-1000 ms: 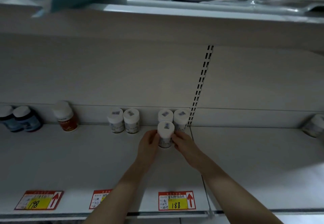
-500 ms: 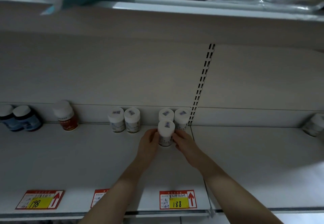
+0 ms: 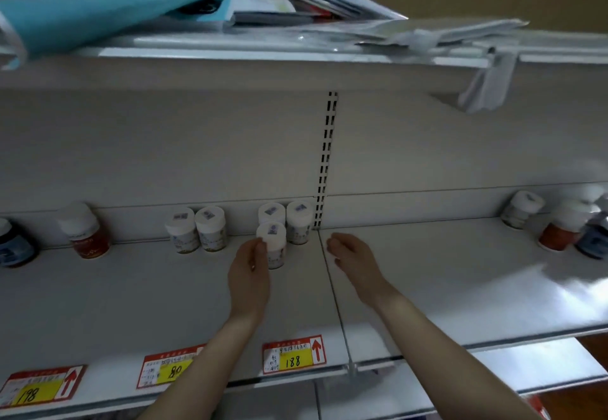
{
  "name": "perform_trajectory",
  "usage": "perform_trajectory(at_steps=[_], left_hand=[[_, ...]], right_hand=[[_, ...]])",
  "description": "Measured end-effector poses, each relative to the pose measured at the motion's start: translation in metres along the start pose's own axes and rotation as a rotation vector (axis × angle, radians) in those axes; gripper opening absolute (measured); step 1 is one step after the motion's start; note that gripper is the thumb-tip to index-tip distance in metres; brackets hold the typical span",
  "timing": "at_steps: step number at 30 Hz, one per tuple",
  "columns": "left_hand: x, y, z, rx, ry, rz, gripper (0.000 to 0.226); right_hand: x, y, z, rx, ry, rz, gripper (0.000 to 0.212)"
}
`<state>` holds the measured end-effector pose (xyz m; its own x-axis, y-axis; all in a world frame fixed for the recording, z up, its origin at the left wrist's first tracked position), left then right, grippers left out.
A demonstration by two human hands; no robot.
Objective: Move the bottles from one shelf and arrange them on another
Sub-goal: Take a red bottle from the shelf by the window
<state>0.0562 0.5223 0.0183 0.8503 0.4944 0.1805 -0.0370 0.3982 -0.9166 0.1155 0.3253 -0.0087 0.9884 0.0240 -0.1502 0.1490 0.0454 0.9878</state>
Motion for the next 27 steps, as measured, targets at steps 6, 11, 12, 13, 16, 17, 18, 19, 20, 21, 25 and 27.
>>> perform_trajectory(at_steps=[6,11,12,13,16,17,18,19,20,21,25,27], left_hand=[[-0.041,-0.064,-0.080,0.005,0.132,-0.060,0.022],[-0.120,-0.130,-0.179,-0.110,0.257,-0.113,0.024],[-0.130,-0.138,-0.193,-0.139,0.289,-0.115,0.023],[-0.146,-0.150,-0.210,-0.159,0.323,-0.129,0.023],[-0.195,-0.184,-0.265,-0.199,0.431,-0.166,0.023],[-0.210,-0.194,-0.281,-0.194,0.466,-0.174,0.022],[-0.223,-0.203,-0.296,-0.182,0.492,-0.183,0.022],[-0.234,-0.210,-0.311,-0.169,0.515,-0.192,0.023],[-0.243,-0.216,-0.326,-0.156,0.538,-0.200,0.024],[-0.251,-0.221,-0.339,-0.144,0.563,-0.210,0.024],[-0.277,-0.235,-0.390,-0.097,0.642,-0.253,0.022],[-0.285,-0.242,-0.415,-0.089,0.677,-0.257,0.022]], right_hand=[[-0.029,0.021,0.101,-0.001,-0.107,0.016,0.034],[-0.079,0.039,0.241,-0.042,-0.223,0.075,0.031],[-0.085,0.042,0.258,-0.033,-0.230,0.083,0.028],[-0.094,0.045,0.283,-0.029,-0.255,0.091,0.026],[-0.128,0.047,0.360,-0.021,-0.357,0.109,0.026],[-0.136,0.044,0.383,-0.015,-0.384,0.099,0.025],[-0.144,0.040,0.404,-0.006,-0.409,0.089,0.023],[-0.152,0.036,0.424,0.005,-0.434,0.078,0.025],[-0.158,0.031,0.442,0.015,-0.460,0.067,0.026],[-0.163,0.026,0.459,0.021,-0.484,0.057,0.028],[-0.175,0.001,0.513,0.035,-0.560,0.024,0.033],[-0.174,-0.011,0.535,0.031,-0.591,0.011,0.034]])
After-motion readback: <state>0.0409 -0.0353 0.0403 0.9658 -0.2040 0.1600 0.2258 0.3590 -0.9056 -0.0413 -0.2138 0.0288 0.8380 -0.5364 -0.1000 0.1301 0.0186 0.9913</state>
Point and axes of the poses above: each hand's wrist, its own x-axis towards the middle knuckle, its own z-axis out of the back of the hand, y = z × x, the point moved 8 cm from there along x, towards the middle knuckle, and after that the axes turned 8 degrees about x, right-handed, at the moved point
